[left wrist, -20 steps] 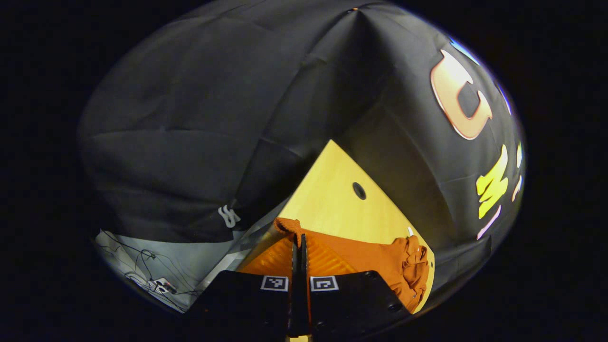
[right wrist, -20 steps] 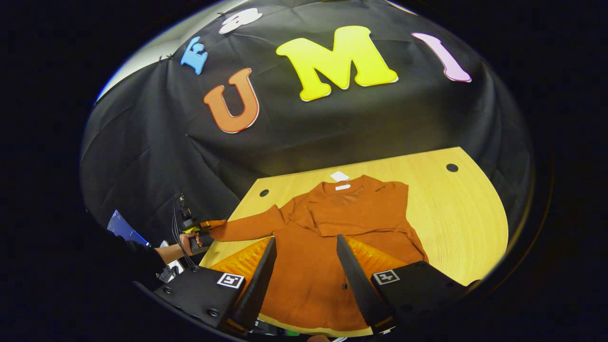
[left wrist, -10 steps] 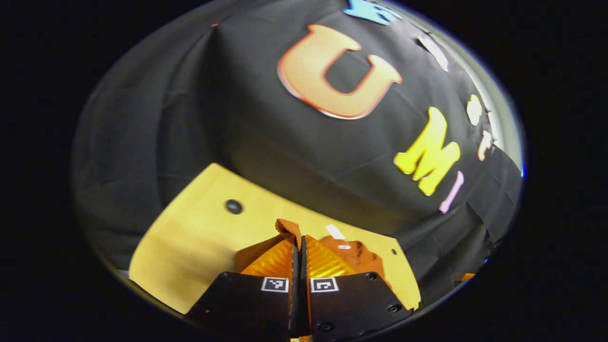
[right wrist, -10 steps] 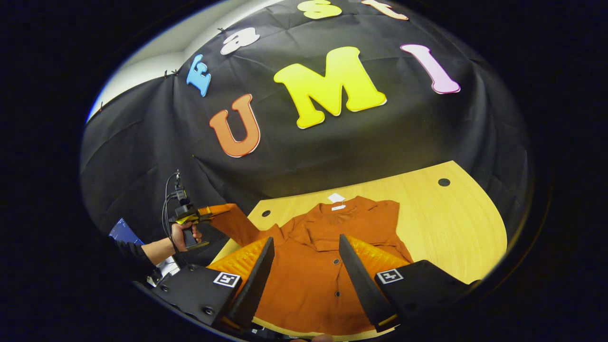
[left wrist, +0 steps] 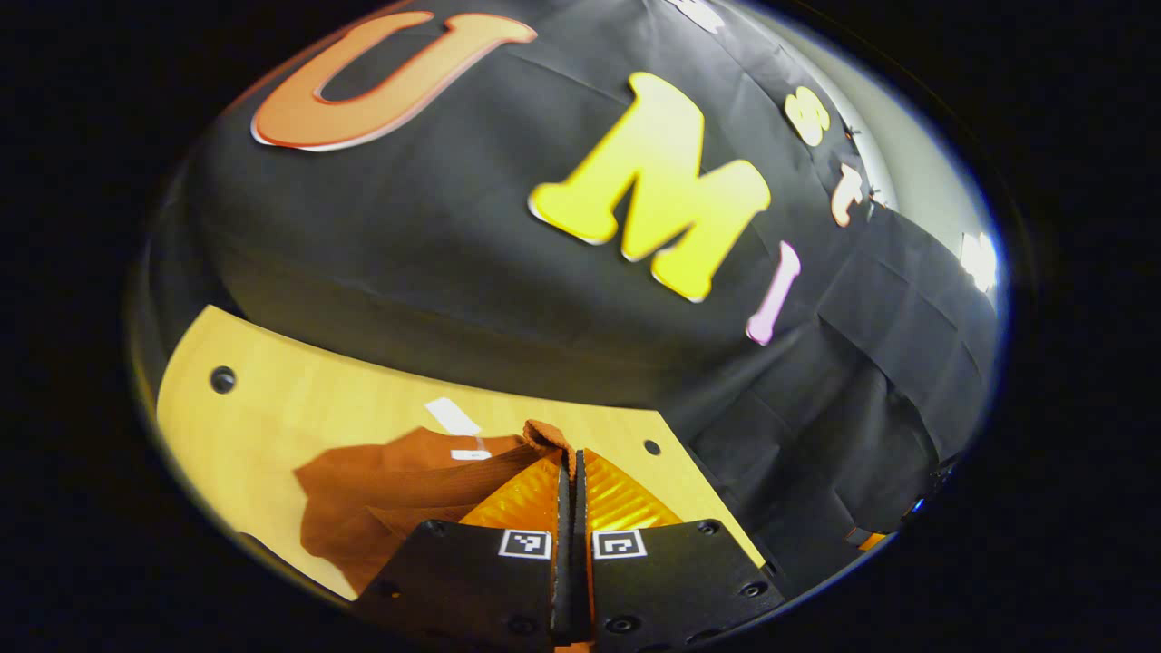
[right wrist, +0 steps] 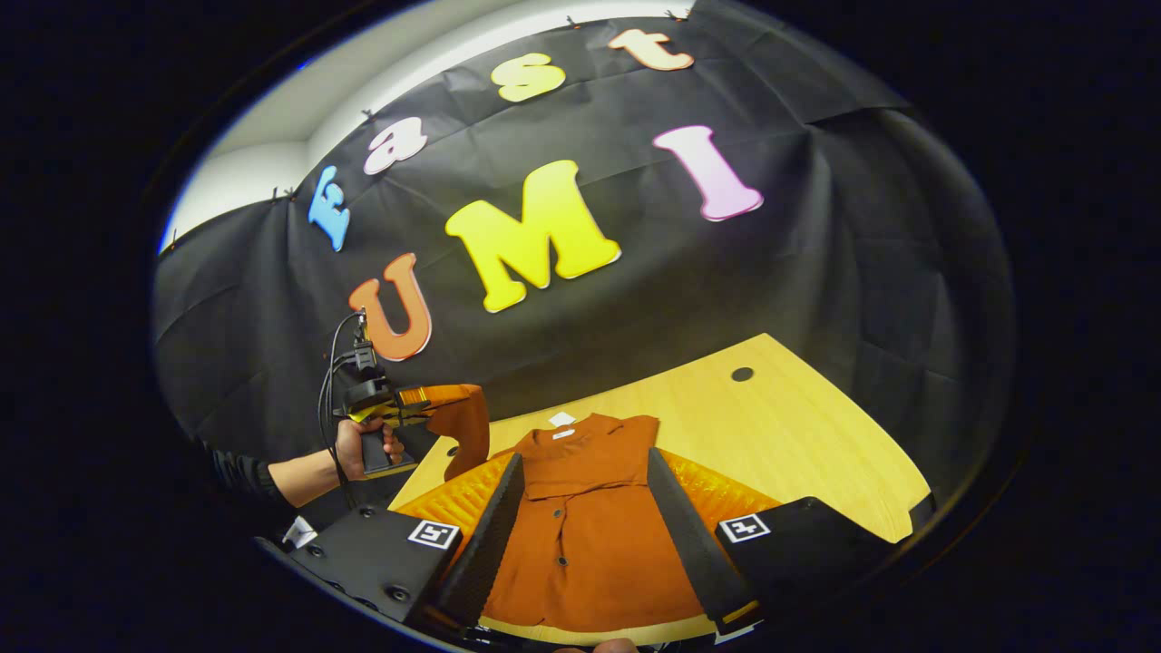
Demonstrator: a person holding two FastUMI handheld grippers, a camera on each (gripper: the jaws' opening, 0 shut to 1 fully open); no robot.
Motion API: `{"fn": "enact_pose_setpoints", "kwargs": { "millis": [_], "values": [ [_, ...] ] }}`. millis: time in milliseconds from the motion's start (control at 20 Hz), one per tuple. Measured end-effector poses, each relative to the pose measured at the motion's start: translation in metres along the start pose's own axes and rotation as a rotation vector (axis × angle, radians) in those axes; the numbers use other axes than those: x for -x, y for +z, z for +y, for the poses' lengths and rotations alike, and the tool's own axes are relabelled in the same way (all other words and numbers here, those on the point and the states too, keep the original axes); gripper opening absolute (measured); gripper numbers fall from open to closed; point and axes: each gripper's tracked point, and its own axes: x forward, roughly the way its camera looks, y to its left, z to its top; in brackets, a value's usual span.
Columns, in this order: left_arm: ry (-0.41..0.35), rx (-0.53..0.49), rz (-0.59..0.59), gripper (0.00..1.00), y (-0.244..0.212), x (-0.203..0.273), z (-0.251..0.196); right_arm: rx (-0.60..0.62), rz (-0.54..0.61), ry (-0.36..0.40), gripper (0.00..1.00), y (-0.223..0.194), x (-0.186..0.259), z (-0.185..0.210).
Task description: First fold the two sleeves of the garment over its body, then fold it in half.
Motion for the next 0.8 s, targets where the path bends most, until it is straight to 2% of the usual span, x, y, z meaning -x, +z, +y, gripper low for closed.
{"fn": "enact_pose_setpoints", "kwargs": {
  "millis": [150,250,550,650,800],
  "values": [
    [-0.057,-0.005,0.084,0.02,-0.041,-0.044,-0.039,0.001,-0.045,-0.082,0.88,0.01,0.024,-0.037],
    [-0.063,-0.006,0.128,0.03,-0.067,-0.08,-0.05,-0.002,-0.065,-0.1,0.88,0.017,0.04,-0.044],
    [0.05,-0.038,0.26,0.03,-0.161,-0.163,-0.031,0.019,-0.039,-0.178,0.88,0.008,0.059,-0.067],
    [0.097,0.002,0.262,0.04,-0.184,-0.182,-0.023,0.022,-0.027,-0.2,0.88,0.007,0.065,-0.073],
    [0.044,0.117,0.252,0.07,-0.196,-0.192,-0.046,0.042,-0.017,-0.218,0.88,0.007,0.066,-0.077]
  ]
}}
